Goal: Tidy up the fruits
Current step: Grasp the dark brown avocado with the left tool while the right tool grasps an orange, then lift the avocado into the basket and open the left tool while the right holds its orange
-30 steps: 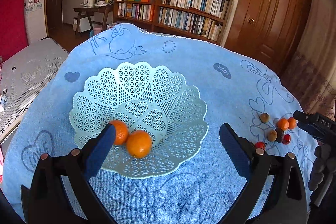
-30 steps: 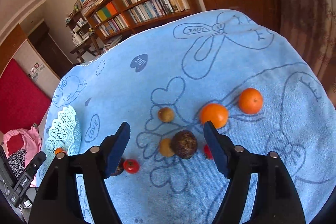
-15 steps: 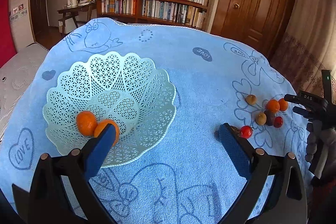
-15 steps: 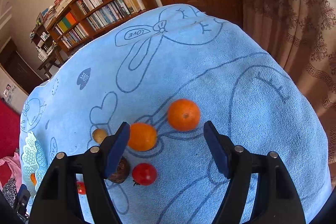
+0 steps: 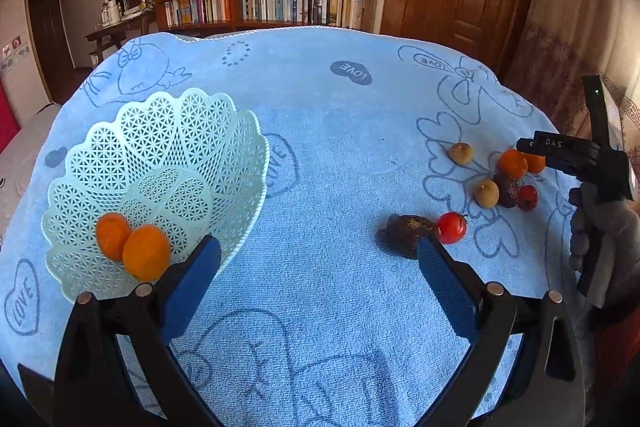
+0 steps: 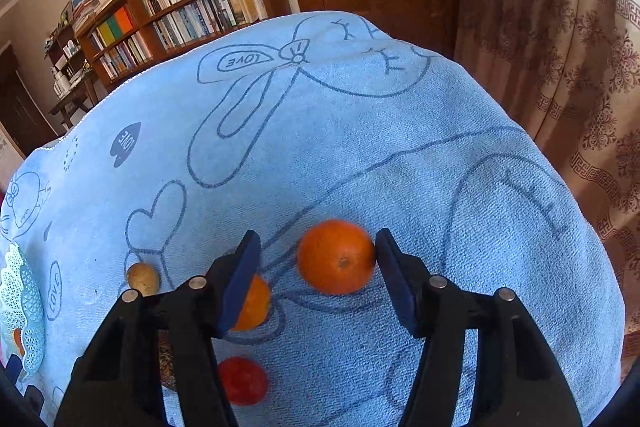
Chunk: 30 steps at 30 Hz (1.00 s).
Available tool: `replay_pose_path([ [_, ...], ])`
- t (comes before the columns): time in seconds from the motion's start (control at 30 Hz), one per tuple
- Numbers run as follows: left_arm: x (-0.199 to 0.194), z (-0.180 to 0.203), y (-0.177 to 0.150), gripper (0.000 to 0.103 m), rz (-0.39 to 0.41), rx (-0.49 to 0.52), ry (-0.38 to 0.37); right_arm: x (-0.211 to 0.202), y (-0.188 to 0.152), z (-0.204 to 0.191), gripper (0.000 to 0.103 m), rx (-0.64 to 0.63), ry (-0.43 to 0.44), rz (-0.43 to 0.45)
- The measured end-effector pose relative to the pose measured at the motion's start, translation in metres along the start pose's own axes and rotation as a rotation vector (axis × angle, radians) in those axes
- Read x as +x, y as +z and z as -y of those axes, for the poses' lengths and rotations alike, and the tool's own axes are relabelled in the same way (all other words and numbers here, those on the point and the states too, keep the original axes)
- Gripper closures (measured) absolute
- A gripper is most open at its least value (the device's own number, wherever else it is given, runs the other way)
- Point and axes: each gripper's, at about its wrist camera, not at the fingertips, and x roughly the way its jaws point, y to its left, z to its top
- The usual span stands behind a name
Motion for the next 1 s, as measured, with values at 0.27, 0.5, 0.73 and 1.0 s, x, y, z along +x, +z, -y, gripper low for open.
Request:
replay_pose_path([
  [0.27,0.006,0.022,-0.002,0.003,0.021,0.080,0.034,0.008,-0.005,0.007,0.049,0.008,0.007,-0.003],
  [0.5,0.011,0.047,-0.005,0.003,0.030,0.164,0.008,0.008,-0.007,0.006,0.049,0.003,0.000,0.011],
  [0.73,0.030,0.063,-0.006,0.019,-0.021,0.208,-0.069,0.008,-0.008,0.007,0.049,0.005,0.003,0.015],
  [1.0,0.055,0.062,-0.009,0.054,-0.108,0.155,-0.186,0.006,-0.008,0.009,0.049,0.015,0.015,0.021],
])
